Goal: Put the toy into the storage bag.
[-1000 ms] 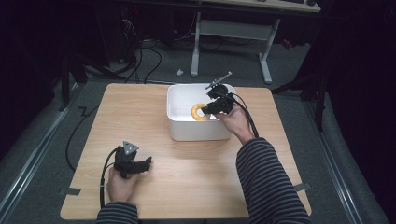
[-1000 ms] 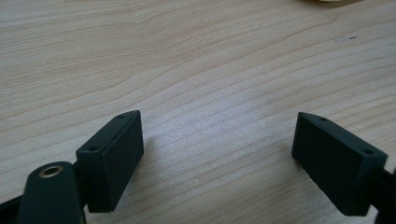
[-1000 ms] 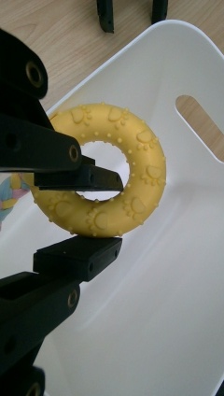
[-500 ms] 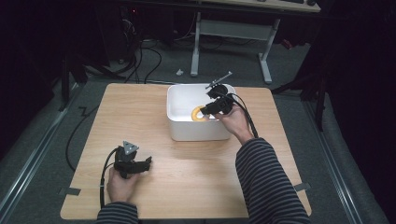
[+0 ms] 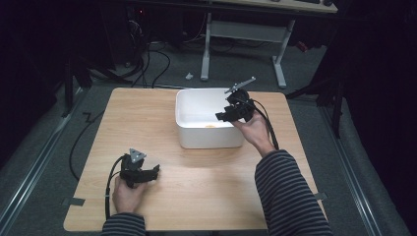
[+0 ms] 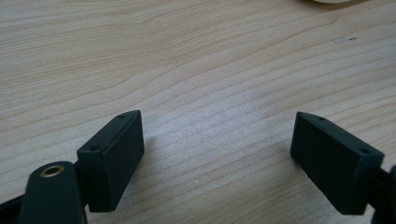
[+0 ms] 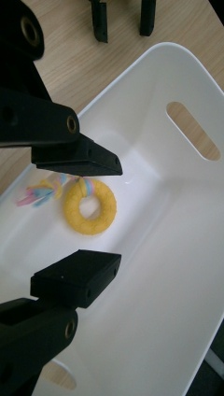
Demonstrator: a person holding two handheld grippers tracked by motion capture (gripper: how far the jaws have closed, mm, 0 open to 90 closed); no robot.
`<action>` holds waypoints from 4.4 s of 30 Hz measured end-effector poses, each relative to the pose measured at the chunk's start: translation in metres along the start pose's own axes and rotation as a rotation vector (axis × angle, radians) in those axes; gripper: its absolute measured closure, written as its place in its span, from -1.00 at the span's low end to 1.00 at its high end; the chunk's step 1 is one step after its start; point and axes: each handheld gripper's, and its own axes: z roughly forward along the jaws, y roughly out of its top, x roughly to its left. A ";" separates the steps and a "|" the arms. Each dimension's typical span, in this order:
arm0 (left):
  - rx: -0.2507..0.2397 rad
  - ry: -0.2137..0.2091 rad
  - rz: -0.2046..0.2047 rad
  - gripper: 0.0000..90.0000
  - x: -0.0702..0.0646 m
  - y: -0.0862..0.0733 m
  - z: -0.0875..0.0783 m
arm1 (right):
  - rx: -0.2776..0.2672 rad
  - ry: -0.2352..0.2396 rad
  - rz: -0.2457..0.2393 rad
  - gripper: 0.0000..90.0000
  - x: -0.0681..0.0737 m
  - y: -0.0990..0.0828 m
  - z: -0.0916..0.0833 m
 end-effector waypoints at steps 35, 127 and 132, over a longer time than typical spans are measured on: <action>-0.001 0.002 0.001 -0.60 0.000 0.000 0.000 | -0.229 -0.054 0.130 0.00 -0.032 -0.062 -0.087; 0.000 -0.004 0.002 -0.60 0.000 0.000 -0.001 | -0.144 -0.127 0.229 0.01 0.001 -0.229 -0.030; 0.000 -0.004 0.002 -0.60 0.000 0.000 -0.001 | -0.124 -0.148 0.231 0.01 -0.001 -0.237 -0.013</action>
